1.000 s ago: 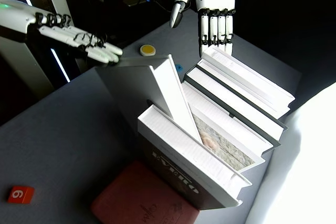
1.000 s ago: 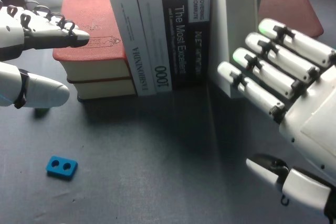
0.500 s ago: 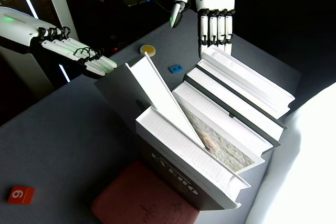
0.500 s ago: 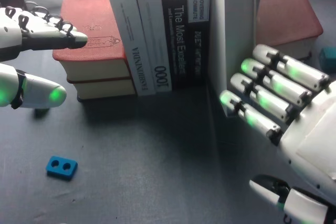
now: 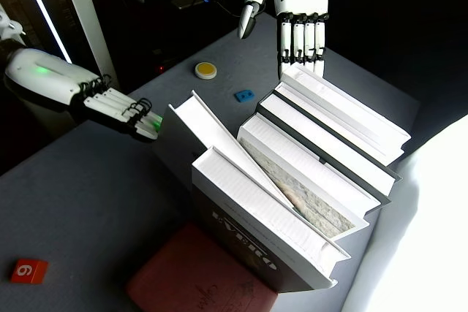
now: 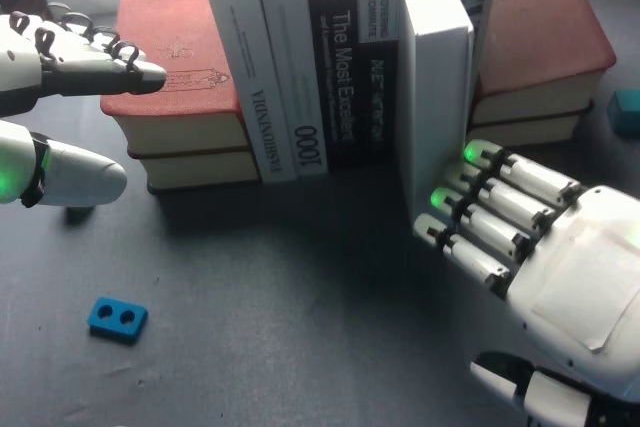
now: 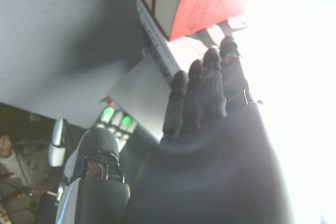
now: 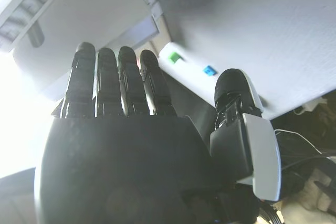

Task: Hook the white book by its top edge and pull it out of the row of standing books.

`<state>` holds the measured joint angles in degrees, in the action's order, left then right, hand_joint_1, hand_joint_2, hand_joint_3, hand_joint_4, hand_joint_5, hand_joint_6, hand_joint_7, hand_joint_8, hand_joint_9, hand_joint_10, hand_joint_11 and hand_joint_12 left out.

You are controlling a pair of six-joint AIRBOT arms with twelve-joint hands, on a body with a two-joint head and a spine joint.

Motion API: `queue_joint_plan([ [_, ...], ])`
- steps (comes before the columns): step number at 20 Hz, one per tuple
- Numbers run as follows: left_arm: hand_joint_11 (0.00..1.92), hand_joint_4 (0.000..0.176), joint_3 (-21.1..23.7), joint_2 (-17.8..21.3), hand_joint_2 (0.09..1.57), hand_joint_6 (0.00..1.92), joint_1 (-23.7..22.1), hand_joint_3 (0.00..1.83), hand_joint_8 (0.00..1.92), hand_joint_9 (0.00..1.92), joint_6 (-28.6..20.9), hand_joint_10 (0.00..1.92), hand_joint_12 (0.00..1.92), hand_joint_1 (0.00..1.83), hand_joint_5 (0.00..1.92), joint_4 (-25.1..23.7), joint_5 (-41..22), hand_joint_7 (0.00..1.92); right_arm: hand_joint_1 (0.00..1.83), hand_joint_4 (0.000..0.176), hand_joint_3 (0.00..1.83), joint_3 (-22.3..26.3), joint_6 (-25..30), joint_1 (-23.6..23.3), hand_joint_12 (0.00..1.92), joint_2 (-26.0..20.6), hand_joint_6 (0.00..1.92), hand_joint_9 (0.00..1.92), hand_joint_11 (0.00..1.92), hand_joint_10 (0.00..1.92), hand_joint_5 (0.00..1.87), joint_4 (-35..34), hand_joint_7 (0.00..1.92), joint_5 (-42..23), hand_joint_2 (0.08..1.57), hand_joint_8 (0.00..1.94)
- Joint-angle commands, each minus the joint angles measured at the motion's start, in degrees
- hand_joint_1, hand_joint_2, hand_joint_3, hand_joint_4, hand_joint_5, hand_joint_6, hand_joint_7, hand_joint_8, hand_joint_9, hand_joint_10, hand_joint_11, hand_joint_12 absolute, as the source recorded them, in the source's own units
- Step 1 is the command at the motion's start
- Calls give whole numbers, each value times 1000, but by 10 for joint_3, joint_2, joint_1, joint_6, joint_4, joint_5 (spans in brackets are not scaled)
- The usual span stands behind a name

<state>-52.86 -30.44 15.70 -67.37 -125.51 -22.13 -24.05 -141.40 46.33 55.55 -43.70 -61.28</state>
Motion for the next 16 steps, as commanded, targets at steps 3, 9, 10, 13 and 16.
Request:
queue_joint_plan([
  [3, 22, 0, -3, 2, 1282, 4, -9, 0, 6, 16, 0, 6, 36, 0, 56, 15, 31, 26, 0, 0, 0, -17, 0, 12, 0, 7, 4, 0, 0, 0, 89, 37, 52, -32, 1268, 3],
  [9, 15, 0, -4, 2, 1279, 0, -10, 0, 4, 6, 0, 2, 14, 0, 36, 15, 31, 14, 0, 0, 0, 35, -8, 3, 1, -13, 1, 2, 2, 0, 88, -11, 45, -47, 1273, 1],
  [10, 17, 0, -4, 2, 1280, 1, -10, 0, 5, 9, 0, 3, 15, 0, 39, 15, 31, 17, 0, 0, 0, 51, -8, -5, 0, -21, 2, 0, 0, 0, 87, -23, 48, -47, 1275, 3],
  [13, 5, 0, -6, 3, 1281, 0, -10, 0, 2, 1, 0, 0, 11, 0, 35, 15, 31, 12, 0, 0, 0, 108, -5, -31, 5, -50, 5, 5, 10, 2, 95, -26, 54, -67, 1274, 5],
  [16, 2, 0, -6, 4, 1282, 2, -11, 0, 4, 2, 0, 1, 11, 0, 35, 15, 29, 17, 0, 0, 0, 155, -12, -68, 14, -75, 13, 34, 26, 13, 123, -26, 86, -92, 1275, 14],
])
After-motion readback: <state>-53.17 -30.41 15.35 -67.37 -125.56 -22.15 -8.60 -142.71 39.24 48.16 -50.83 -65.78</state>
